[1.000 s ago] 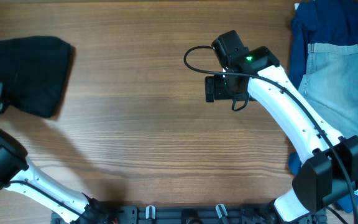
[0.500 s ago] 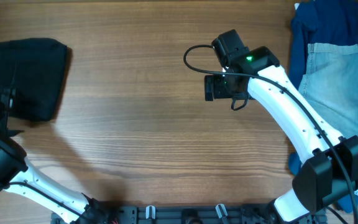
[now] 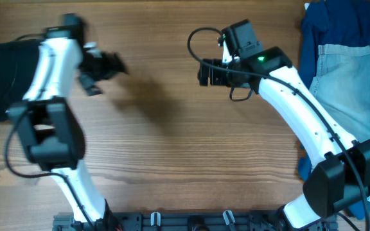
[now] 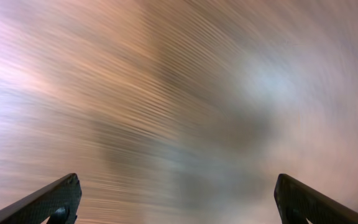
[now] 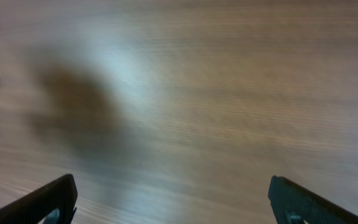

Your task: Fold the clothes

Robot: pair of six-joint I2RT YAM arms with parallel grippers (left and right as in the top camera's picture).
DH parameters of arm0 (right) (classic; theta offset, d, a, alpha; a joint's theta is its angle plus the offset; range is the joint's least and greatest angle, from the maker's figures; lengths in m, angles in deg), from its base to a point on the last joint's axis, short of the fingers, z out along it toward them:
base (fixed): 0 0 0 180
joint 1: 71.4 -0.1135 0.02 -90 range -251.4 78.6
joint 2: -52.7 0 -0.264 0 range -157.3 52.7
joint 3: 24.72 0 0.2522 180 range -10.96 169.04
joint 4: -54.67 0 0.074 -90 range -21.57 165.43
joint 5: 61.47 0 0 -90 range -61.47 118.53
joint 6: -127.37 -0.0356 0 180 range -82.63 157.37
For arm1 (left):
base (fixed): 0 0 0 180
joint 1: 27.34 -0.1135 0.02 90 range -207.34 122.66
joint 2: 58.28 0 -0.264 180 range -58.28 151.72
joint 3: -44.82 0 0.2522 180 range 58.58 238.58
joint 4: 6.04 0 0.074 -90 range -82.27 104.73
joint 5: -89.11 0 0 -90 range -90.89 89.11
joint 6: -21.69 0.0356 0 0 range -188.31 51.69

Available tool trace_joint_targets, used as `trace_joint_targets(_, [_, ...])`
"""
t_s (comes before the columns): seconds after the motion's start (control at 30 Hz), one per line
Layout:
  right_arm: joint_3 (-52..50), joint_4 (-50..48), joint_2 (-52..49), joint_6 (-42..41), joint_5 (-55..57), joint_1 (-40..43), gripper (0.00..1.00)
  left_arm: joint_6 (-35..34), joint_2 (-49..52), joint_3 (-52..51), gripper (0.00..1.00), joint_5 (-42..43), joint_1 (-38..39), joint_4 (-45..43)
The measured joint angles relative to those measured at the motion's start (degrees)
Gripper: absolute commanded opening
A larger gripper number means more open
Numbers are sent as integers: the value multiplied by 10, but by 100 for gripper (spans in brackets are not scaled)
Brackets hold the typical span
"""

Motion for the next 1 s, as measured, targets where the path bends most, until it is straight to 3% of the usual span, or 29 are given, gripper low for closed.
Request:
trace_joint_targets(0.1, [0, -22, 0, -2, -31, 33, 100, 65, 0, 0, 100, -35, 105, 21])
trace_joint_targets(0.17, [1, 17, 0, 1, -47, 75, 100, 85, 0, 0, 100, -64, 144, 59])
trace_joint_targets(0.3, [1, 127, 1, -4, -57, 132, 100, 71, 0, 0, 100, -76, 152, 178])
trace_joint_targets(0.5, [1, 283, 30, -8, -61, 143, 100, 67, -31, 0, 100, -75, 148, 255])
trace_joint_targets(0.6, [-7, 303, 62, -8, -61, 142, 100, 67, -74, -1, 100, -83, 148, 272])
trace_joint_targets(0.77, [-55, 259, 210, -38, 34, 108, 100, 64, -209, -10, 100, -106, 148, 205])
trace_joint_targets(0.83, [-87, 189, 305, -42, 65, 73, 100, 61, -300, -36, 100, -115, 148, 143])
trace_joint_targets(1.0, [-219, 29, 475, -47, 132, -37, 100, 51, -543, -196, 100, -171, 148, -5])
